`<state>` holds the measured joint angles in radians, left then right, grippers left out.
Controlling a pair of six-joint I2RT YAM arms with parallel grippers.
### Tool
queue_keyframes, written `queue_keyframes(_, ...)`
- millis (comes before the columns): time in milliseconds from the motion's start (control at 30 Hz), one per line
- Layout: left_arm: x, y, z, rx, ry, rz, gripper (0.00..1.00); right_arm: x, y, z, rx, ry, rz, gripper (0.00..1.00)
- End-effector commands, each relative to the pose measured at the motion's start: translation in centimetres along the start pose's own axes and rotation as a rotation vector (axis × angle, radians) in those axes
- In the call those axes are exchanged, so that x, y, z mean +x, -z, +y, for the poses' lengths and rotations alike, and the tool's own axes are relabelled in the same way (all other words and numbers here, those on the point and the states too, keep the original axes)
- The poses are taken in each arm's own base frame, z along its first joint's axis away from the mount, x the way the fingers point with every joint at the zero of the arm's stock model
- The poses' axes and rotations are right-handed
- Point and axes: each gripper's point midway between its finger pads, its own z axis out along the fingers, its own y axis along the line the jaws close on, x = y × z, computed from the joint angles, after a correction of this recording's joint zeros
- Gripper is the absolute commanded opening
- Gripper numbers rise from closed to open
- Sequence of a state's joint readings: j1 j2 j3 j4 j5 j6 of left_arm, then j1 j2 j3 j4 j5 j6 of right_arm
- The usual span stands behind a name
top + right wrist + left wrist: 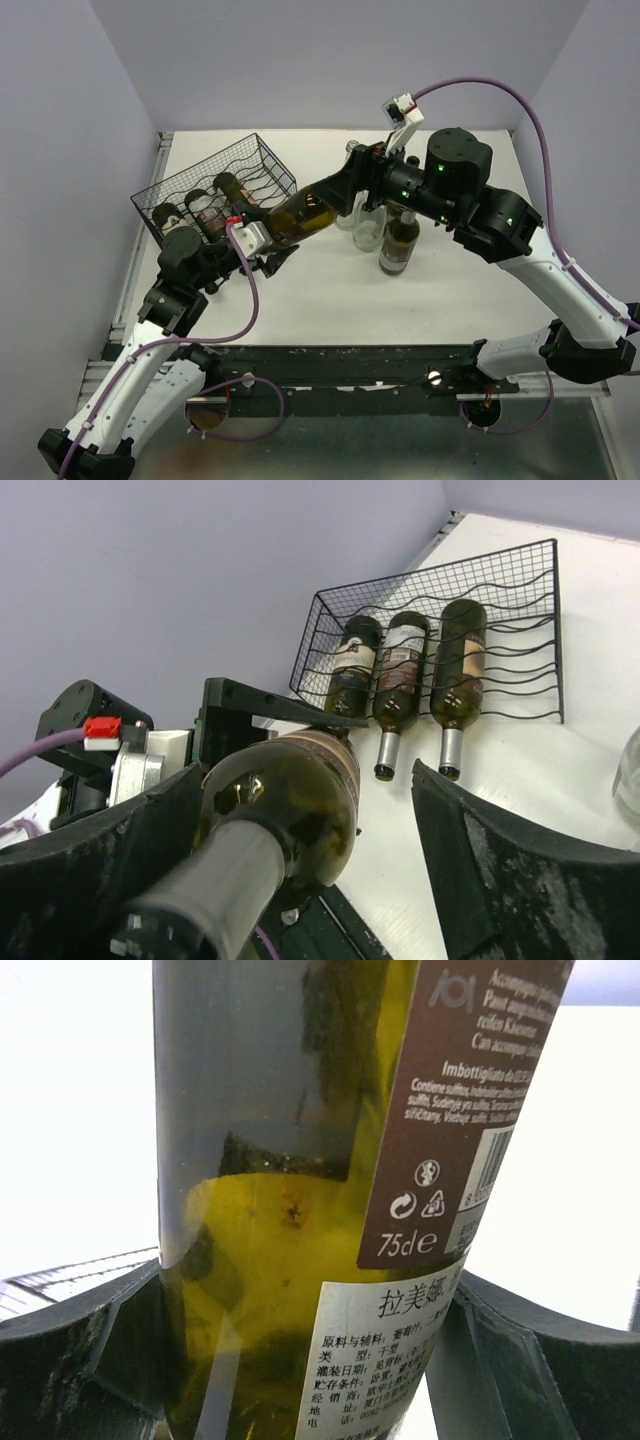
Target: Put the wine bottle on the wine rack
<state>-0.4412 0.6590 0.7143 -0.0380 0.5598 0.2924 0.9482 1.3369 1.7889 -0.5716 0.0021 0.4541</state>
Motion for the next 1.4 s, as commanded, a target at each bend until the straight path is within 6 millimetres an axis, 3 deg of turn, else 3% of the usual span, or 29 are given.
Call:
queue_keyframes(0, -3.4, -0.3, 4.0, -0.149, -0.295, -0.103, 0.00, -0.7, 2.0, 1.3, -0.070, 0.041, -0.023, 0.99)
queue_keyframes(200, -2.1, -0.7, 6.7, -0.265, -0.399, -0.048, 0.00, -0.3, 5.6, 3.4, -0.200, 0.084, -0.004, 1.00)
queue_keyframes(333, -0.7, -0.9, 6.6, -0.244, -0.525, -0.004, 0.00, 0.4, 7.5, 2.5, -0.164, 0.112, 0.026, 1.00)
queue_keyframes(400, -0.3, -0.7, 6.6, -0.245, -0.599, 0.016, 0.00, 1.1, 7.8, 1.1, -0.102, 0.130, 0.052, 1.00)
queue_keyframes(567, 0.8, -0.5, 6.4, -0.203, -0.732, 0.081, 0.00, 4.1, 6.9, -3.2, 0.097, 0.171, 0.175, 1.00)
queue_keyframes(767, 2.0, -0.5, 5.3, -0.129, -0.867, 0.125, 0.00, 10.1, 5.6, -6.2, 0.144, 0.247, 0.373, 1.00)
queue_keyframes(900, 2.9, -0.6, 4.6, -0.077, -0.951, 0.156, 0.00, 12.4, 4.9, -7.8, 0.171, 0.288, 0.443, 1.00)
queue_keyframes(1200, 3.2, -0.9, 3.6, -0.030, -0.979, 0.148, 0.00, 18.2, 5.1, -7.1, 0.015, 0.288, 0.632, 0.99)
queue_keyframes(1367, 3.2, -1.2, 3.4, -0.017, -0.974, 0.142, 0.00, 20.1, 5.0, -7.0, -0.028, 0.269, 0.683, 0.96)
